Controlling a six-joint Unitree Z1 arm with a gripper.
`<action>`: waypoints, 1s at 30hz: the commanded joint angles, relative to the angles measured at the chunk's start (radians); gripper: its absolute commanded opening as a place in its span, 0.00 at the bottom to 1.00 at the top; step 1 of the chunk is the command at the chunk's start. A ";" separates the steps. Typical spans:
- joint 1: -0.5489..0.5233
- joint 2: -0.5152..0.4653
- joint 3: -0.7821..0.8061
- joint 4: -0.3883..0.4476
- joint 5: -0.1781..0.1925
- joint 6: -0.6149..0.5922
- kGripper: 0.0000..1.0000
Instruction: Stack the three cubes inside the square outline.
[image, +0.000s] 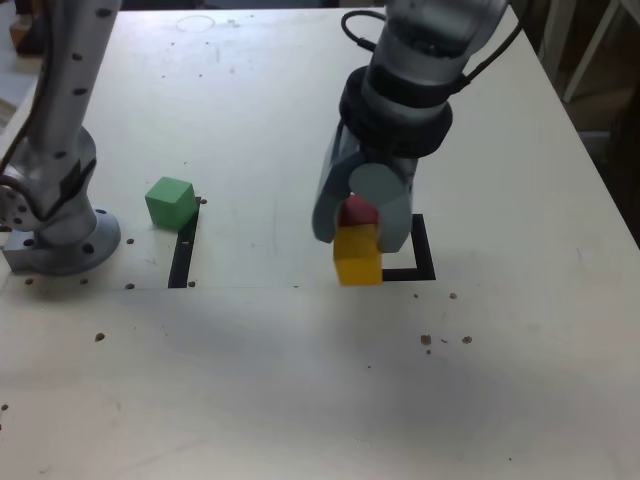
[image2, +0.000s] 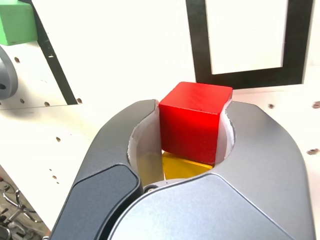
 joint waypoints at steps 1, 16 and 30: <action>-0.001 0.025 -0.030 0.015 0.006 0.002 0.33; 0.067 0.122 -0.098 0.026 0.003 0.031 0.33; 0.095 0.165 -0.096 0.015 -0.010 0.052 0.33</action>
